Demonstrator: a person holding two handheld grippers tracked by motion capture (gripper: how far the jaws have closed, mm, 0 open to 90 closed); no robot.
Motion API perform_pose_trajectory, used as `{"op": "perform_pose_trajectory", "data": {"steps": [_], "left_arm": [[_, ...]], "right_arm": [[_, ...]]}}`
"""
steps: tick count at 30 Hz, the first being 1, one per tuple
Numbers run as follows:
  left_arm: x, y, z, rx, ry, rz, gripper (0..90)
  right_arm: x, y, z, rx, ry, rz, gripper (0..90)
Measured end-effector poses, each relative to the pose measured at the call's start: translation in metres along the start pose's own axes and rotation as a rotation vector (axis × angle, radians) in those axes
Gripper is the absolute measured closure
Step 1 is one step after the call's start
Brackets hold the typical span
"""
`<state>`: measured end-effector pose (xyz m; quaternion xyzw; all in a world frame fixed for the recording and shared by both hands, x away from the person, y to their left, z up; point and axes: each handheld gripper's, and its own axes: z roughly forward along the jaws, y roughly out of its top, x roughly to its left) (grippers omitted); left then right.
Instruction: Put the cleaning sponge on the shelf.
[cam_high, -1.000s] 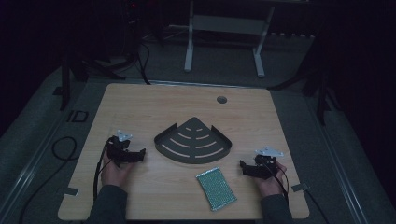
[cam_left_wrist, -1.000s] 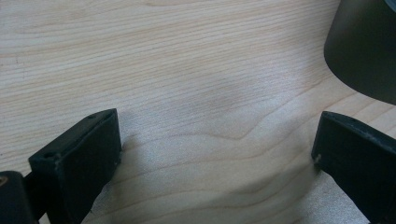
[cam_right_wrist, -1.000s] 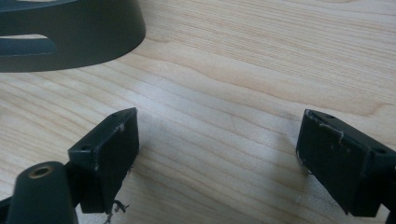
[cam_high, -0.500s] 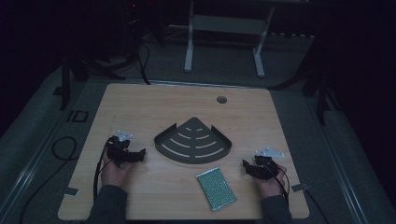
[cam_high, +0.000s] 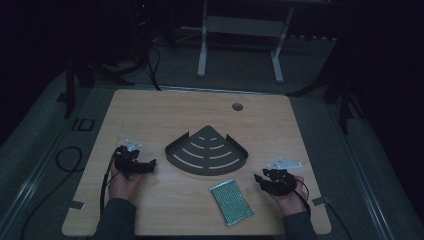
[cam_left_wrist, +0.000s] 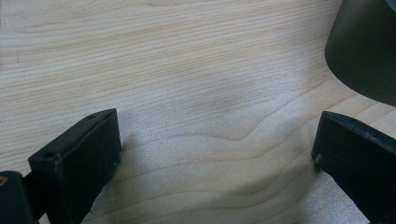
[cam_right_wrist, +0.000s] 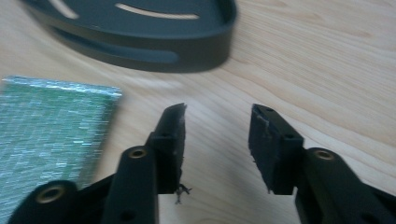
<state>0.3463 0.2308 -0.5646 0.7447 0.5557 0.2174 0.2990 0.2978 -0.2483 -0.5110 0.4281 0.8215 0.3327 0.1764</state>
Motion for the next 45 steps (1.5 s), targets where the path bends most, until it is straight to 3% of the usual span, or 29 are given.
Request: {"op": "perform_pose_trajectory", "data": {"steps": [6,12,24,29,32,45], "left_arm": [[0.0,0.0,0.0,0.002,0.003,-0.002,1.7],[-0.001,0.0,0.0,0.002,0.005,-0.003,1.7],[-0.001,0.0,0.0,0.002,0.006,-0.004,1.7],[-0.001,0.0,0.0,0.002,0.006,-0.004,1.7],[-0.001,0.0,0.0,0.002,0.006,-0.004,1.7],[-0.001,0.0,0.0,0.002,0.006,-0.004,1.7]], "right_arm": [[0.015,0.011,-0.009,0.039,0.076,-0.044,72.5],[0.032,0.013,-0.011,0.077,0.115,-0.091,88.1],[0.067,0.004,-0.008,0.13,0.176,-0.193,89.5],[0.075,0.0,-0.007,0.154,0.198,-0.213,89.7],[0.078,-0.002,-0.006,0.169,0.196,-0.232,89.7],[0.082,-0.006,0.008,0.186,0.232,-0.224,89.8]]}}
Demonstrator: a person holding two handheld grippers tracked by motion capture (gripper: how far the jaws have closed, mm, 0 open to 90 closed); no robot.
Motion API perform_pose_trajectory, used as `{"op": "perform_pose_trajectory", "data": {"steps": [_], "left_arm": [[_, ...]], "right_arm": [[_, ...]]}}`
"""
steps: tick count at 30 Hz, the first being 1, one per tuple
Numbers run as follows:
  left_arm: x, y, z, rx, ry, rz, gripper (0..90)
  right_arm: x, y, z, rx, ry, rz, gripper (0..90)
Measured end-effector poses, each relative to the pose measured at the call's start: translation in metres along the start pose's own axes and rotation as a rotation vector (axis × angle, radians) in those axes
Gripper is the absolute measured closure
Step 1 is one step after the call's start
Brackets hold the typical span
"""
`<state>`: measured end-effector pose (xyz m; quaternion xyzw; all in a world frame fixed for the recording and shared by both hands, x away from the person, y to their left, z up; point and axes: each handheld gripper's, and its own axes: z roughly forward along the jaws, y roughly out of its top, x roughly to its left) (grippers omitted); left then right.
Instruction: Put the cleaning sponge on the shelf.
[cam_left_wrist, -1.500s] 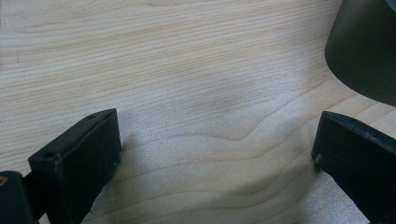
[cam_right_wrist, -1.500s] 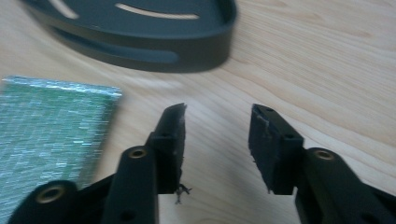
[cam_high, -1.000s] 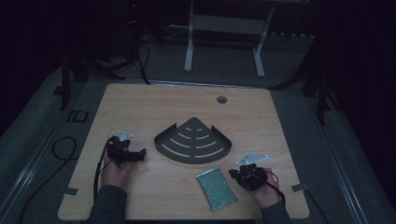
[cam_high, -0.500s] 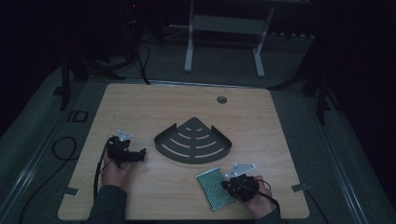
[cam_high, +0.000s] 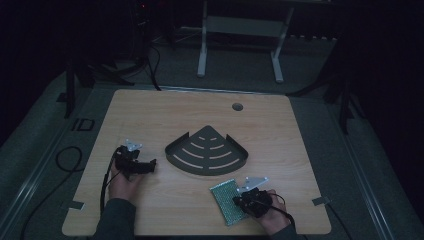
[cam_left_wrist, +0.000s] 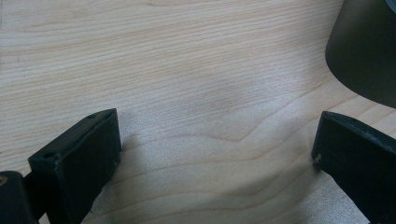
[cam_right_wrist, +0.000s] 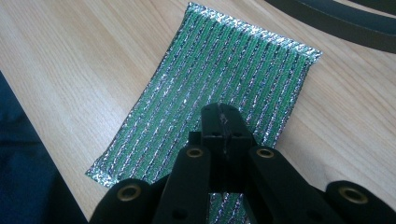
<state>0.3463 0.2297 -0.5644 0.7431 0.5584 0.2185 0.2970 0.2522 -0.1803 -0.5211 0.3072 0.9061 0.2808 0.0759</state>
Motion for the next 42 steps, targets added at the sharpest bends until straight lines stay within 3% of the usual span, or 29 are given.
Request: {"op": "perform_pose_trajectory", "data": {"steps": [7,23,34,39,42], "left_arm": [[0.0,0.0,0.0,0.0,0.0,0.0,1.7],[0.0,0.0,0.0,-0.001,0.0,0.0,1.7],[0.0,0.0,0.0,-0.001,0.0,0.0,1.7],[0.0,0.0,0.0,-0.001,0.0,0.0,1.7],[0.0,0.0,0.0,-0.001,0.0,0.0,1.7]], "right_arm": [[-0.009,-0.001,-0.002,0.01,-0.021,0.023,90.0],[-0.052,-0.013,-0.013,0.012,-0.105,0.111,90.0],[-0.073,-0.016,-0.018,0.033,-0.149,0.135,90.0],[-0.08,-0.018,-0.021,0.044,-0.157,0.148,90.0],[-0.082,-0.018,-0.022,0.054,-0.136,0.153,89.9]]}}
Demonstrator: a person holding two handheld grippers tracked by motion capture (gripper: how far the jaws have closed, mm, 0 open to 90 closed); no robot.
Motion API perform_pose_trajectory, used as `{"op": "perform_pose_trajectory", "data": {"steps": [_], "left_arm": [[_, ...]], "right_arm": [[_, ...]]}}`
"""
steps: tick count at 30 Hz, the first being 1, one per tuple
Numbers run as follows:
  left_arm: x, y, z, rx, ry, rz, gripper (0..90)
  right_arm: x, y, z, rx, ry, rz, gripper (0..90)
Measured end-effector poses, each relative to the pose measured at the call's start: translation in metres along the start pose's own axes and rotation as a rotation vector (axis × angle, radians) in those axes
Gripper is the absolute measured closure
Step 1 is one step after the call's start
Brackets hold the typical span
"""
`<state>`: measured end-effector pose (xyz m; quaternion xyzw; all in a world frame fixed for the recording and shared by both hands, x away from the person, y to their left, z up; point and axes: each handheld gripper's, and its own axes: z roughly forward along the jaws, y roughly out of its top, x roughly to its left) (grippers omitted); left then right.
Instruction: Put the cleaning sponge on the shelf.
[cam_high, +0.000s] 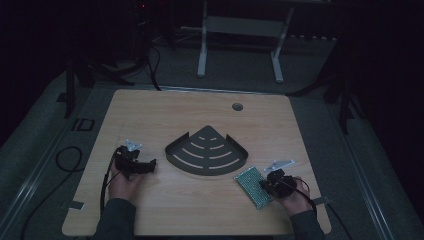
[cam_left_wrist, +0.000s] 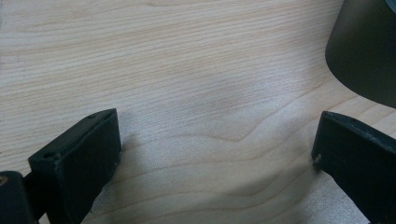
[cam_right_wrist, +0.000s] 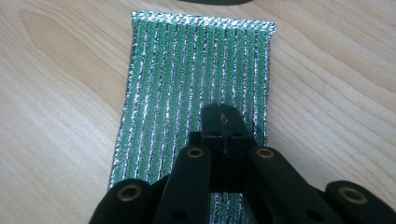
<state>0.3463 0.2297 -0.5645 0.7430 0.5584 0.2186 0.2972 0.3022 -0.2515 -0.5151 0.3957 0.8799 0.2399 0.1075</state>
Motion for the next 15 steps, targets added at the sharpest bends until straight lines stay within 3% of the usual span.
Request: {"op": "perform_pose_trajectory", "data": {"steps": [10,15], "left_arm": [[0.0,0.0,0.0,0.0,0.0,0.0,1.7],[0.0,0.0,0.0,0.0,0.0,-0.001,1.7]], "right_arm": [[-0.008,0.02,-0.009,0.067,0.005,-0.028,83.7],[-0.018,0.029,-0.008,0.111,0.029,0.012,80.4]]}}
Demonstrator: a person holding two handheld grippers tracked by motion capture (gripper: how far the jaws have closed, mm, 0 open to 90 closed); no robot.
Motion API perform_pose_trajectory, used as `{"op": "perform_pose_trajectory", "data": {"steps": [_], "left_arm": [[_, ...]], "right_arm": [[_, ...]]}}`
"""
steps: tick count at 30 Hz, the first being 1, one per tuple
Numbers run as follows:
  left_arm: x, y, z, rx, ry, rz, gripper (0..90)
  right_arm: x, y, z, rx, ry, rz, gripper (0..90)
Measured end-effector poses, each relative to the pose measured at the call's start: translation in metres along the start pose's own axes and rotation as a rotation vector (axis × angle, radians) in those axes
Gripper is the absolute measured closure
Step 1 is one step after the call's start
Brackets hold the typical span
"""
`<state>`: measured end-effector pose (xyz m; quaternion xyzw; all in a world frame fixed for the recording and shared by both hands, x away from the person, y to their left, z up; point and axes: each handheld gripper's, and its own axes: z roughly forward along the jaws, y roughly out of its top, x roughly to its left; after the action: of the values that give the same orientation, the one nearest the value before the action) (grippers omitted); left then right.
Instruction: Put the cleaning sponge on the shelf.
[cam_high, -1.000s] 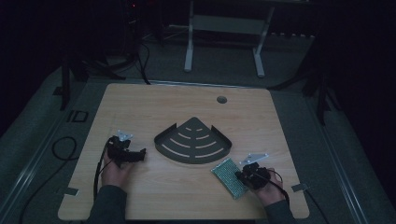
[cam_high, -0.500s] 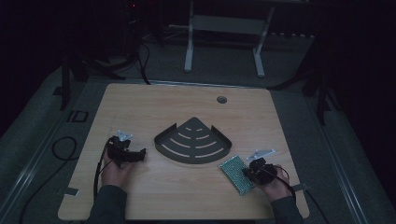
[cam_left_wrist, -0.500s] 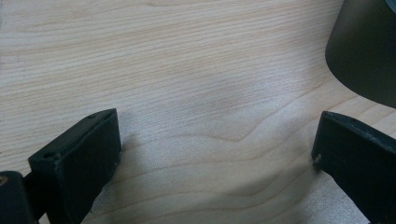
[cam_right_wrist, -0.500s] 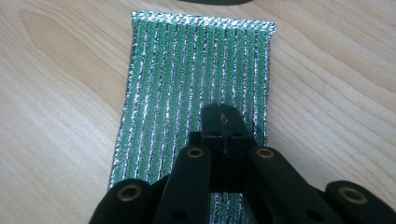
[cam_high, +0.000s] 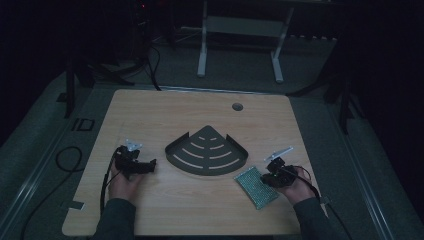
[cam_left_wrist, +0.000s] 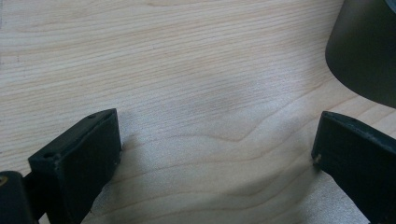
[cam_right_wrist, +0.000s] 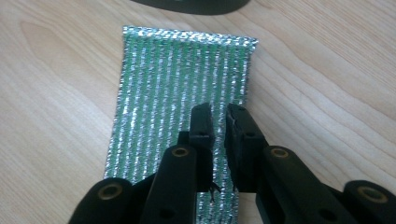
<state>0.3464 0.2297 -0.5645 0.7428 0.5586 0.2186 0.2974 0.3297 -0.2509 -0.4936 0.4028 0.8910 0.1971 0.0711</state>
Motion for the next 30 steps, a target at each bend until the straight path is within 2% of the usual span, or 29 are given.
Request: {"op": "perform_pose_trajectory", "data": {"steps": [5,6,19,30], "left_arm": [[0.0,0.0,0.0,0.0,0.0,0.0,1.7],[0.0,0.0,0.0,0.0,0.0,0.0,1.7],[0.0,0.0,0.0,0.0,0.0,0.0,1.7],[0.0,0.0,0.0,0.0,0.0,0.0,1.7]], "right_arm": [[-0.009,0.005,0.002,0.035,0.022,0.032,79.2],[-0.014,0.007,0.004,0.055,0.04,0.047,78.8],[-0.023,0.011,0.012,0.108,0.095,0.055,76.9],[-0.025,0.017,0.015,0.142,0.095,0.043,76.3]]}}
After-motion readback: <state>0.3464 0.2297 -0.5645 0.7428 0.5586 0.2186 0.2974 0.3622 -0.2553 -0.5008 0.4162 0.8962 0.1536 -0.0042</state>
